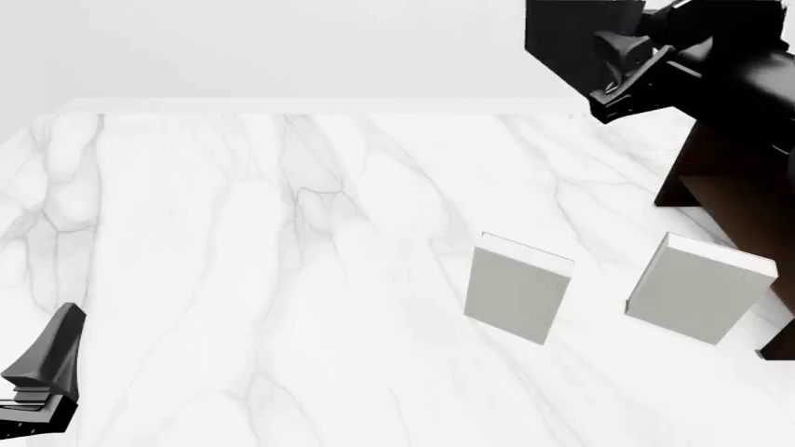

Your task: Pick up the book on the left and place it on top of the shelf.

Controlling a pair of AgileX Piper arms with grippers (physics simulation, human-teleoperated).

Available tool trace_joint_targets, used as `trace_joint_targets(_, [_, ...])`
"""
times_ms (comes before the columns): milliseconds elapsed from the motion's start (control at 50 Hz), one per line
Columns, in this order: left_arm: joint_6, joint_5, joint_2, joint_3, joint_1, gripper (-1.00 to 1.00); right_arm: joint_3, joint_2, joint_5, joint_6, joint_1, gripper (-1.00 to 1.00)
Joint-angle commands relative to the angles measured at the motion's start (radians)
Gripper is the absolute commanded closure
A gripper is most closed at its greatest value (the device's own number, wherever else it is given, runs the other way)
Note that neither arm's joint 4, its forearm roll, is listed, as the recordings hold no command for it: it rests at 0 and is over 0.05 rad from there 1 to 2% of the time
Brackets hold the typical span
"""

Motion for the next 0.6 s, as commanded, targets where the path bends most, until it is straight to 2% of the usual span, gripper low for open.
trace_joint_targets(20, [0.000, 0.000, 0.000, 0.000, 0.000, -1.00, 0.003, -0.065, 0.021, -0.016, -0.068, 1.00])
trace_joint_targets(200, [0.000, 0.000, 0.000, 0.000, 0.000, -1.00, 0.017, -0.101, 0.026, -0.033, -0.129, 1.00])
trace_joint_targets(600, [0.000, 0.000, 0.000, 0.000, 0.000, -1.00, 0.020, -0.126, 0.023, -0.115, -0.229, 1.00])
